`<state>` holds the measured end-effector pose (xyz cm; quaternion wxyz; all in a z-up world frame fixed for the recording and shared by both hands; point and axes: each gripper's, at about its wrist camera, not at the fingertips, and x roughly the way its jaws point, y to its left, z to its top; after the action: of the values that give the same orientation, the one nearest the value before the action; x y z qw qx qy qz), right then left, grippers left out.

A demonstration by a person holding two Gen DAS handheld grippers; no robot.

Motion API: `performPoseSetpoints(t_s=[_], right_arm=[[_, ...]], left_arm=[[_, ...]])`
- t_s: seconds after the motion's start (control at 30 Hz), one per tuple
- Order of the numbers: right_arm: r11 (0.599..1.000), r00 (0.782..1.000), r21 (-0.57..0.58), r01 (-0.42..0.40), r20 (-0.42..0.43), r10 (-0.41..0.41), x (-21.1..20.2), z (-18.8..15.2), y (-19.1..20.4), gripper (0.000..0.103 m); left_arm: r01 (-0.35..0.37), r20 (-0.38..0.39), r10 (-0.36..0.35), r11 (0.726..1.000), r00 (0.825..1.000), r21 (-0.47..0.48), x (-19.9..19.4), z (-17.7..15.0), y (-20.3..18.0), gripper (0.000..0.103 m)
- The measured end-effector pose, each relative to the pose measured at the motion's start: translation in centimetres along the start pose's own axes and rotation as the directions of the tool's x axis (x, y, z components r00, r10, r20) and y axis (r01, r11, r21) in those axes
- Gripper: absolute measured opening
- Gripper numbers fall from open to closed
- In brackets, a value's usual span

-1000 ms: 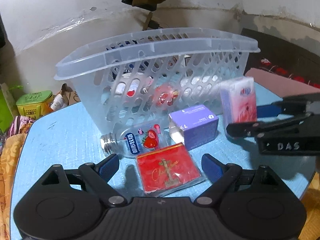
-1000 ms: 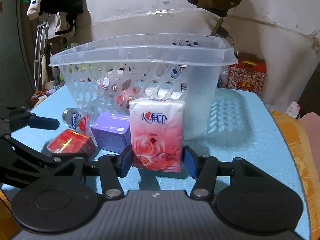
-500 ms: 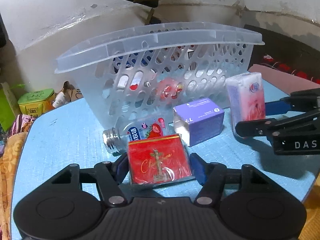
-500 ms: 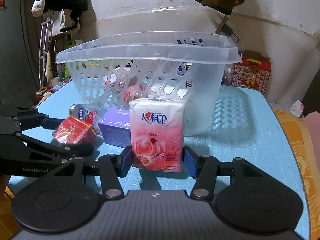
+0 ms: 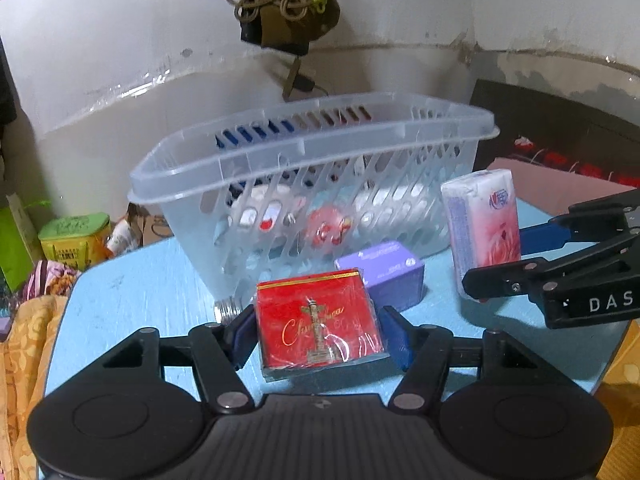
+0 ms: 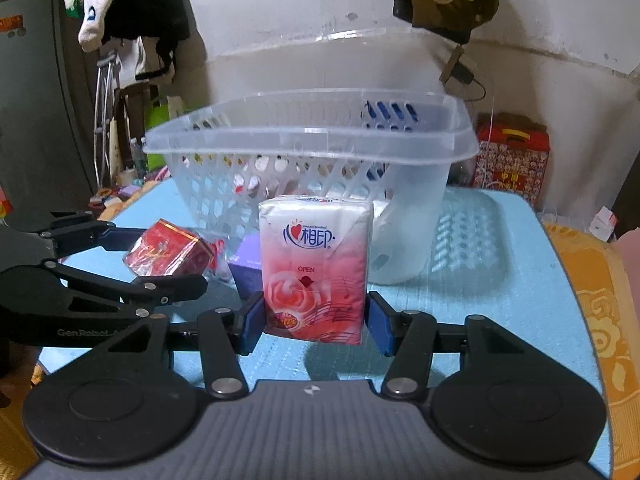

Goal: Organize objects
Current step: 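Grasp the pink tissue pack with the right tool while the left tool grasps the red square box, then lift the tissue pack with the right tool while the left tool carries the red box over the basket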

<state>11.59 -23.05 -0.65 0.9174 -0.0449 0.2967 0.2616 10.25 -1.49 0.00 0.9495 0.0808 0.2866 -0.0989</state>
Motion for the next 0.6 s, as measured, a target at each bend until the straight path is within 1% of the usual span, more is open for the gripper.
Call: performPoseSetpoints(t_s=[0.37, 0.6], right_arm=[[1.000, 0.999, 0.007, -0.011, 0.036, 0.011, -1.5, 0.1, -0.1, 0.057], [1.000, 0.997, -0.001, -0.021, 0.079, 0.021, -2.6, 0.3, 0.0, 0.057]], left_arm=[[-0.007, 0.056, 0.008, 1.000, 0.998, -0.008, -1.5, 0.6, 0.0, 0.068], [-0.025, 0.117, 0.026, 1.000, 0.993, -0.008, -2.7, 0.8, 0.0, 0.068]])
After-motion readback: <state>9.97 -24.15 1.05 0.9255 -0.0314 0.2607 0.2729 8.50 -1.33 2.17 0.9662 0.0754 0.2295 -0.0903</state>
